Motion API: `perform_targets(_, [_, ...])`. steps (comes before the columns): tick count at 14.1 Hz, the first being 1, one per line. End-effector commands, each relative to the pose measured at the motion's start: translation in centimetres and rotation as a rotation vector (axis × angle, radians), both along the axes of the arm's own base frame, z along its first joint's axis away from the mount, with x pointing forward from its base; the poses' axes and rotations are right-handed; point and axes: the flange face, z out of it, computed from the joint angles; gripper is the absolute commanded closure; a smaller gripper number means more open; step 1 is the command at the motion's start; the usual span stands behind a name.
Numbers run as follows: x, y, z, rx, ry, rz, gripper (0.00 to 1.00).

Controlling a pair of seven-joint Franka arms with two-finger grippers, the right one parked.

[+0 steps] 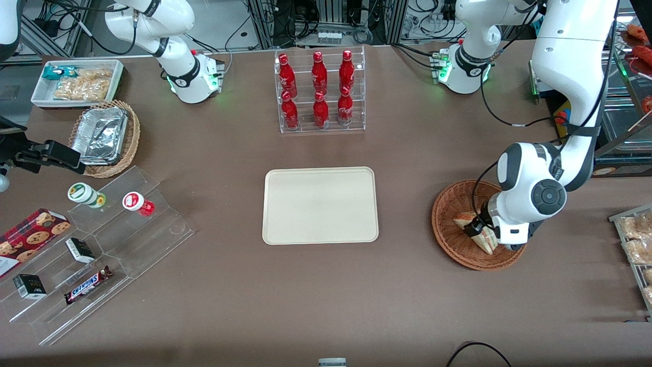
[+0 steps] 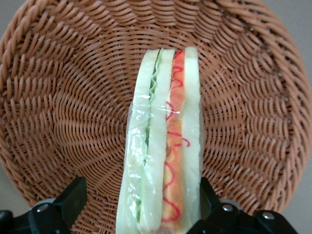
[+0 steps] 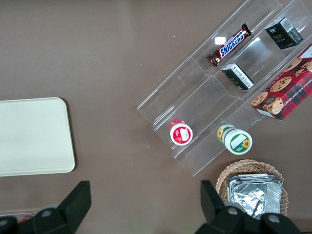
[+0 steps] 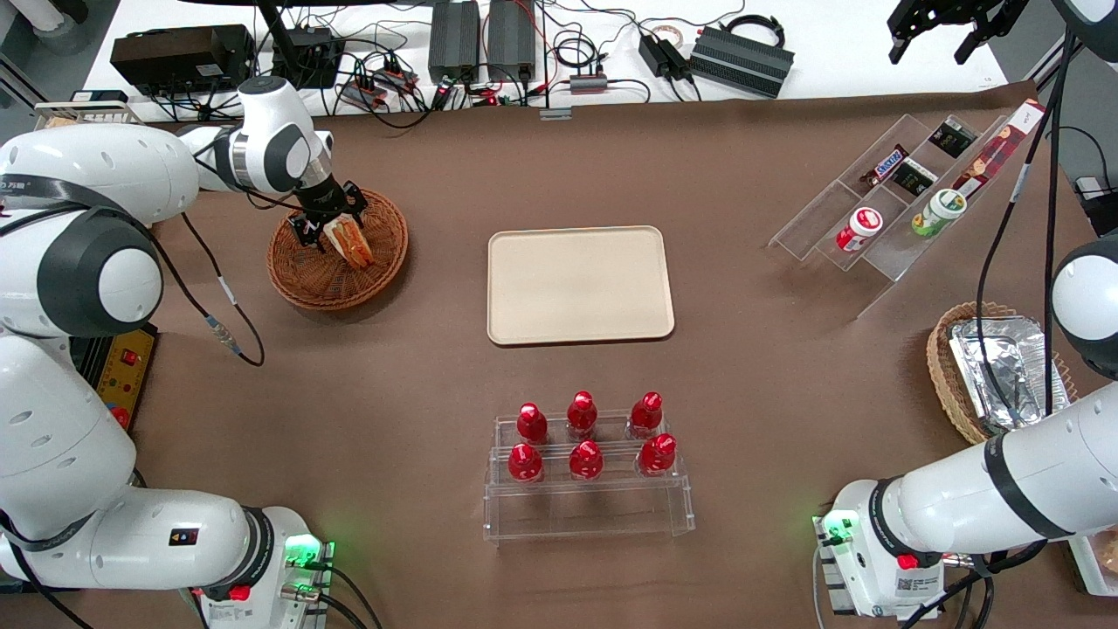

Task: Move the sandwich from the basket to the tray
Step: 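Lower the left gripper and grasp the wrapped sandwich wedge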

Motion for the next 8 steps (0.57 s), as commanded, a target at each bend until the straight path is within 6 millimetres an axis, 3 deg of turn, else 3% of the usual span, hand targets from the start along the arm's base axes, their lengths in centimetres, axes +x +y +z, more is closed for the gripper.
perform_targets(1, [0.0,-0.1,0.2,0.006,-0.016,0.017,0.56])
perform_targets(3, [0.4,-0.2,0.9,0.006,-0.030,0.034,0.76])
perform_targets(5, [0.7,-0.6,2.5,0.010,-0.048,0.024,0.77])
perform_targets(6, [0.7,-2.0,3.9,0.007,-0.061,-0.003,0.77])
perform_targets(8, [0.1,-6.9,7.1,0.007,-0.046,-0.087,0.77])
